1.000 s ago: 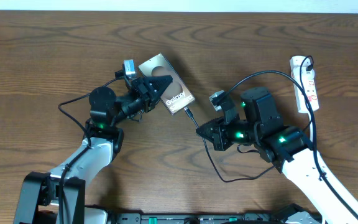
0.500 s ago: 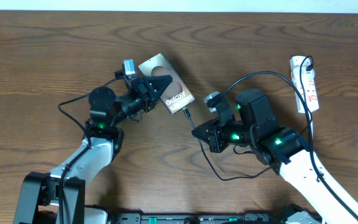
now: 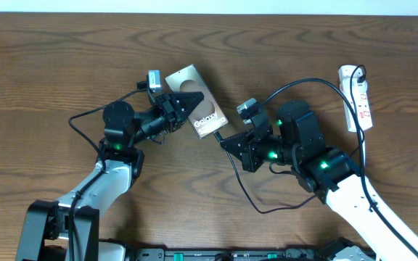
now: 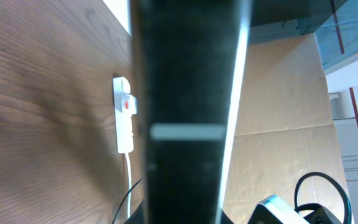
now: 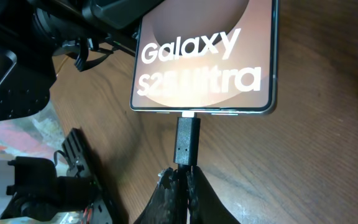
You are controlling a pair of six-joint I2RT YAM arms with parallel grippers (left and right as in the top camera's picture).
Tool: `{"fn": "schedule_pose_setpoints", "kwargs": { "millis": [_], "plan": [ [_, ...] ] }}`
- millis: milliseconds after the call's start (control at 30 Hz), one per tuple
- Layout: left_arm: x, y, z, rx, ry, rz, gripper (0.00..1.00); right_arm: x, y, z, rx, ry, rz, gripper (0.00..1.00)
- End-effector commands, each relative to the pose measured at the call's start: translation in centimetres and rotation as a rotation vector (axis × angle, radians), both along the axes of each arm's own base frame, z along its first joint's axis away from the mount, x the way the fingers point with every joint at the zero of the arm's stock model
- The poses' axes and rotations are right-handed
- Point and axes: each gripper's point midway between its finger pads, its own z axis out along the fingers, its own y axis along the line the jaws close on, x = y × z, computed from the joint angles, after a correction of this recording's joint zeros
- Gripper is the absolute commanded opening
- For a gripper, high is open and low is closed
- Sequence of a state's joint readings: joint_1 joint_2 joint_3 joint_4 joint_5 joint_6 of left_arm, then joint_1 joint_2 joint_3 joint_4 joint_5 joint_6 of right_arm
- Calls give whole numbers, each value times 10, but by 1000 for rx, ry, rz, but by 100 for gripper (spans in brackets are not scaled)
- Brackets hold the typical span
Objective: Plug charger to phone and switch on socket
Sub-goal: 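Push the plug into the phone's port with the right gripper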
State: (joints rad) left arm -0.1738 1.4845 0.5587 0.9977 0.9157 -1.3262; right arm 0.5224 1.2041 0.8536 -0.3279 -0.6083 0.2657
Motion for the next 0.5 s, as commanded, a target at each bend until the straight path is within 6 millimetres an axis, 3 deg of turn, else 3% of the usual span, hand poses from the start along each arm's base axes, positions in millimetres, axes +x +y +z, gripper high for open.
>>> {"fn": "schedule_pose_setpoints", "kwargs": {
  "millis": [0,300,467],
  "plan": [
    [-9,-9,15,6,-71,-78,8,11,-2,2,-25,-50,-30,4],
    [-9,-9,15,6,-71,-77,7,16,-5,3,-36,-72,-57,31],
    [-9,-9,15,6,-71,-77,8,8,-7,22,0,-109,-47,43]
  ]
}}
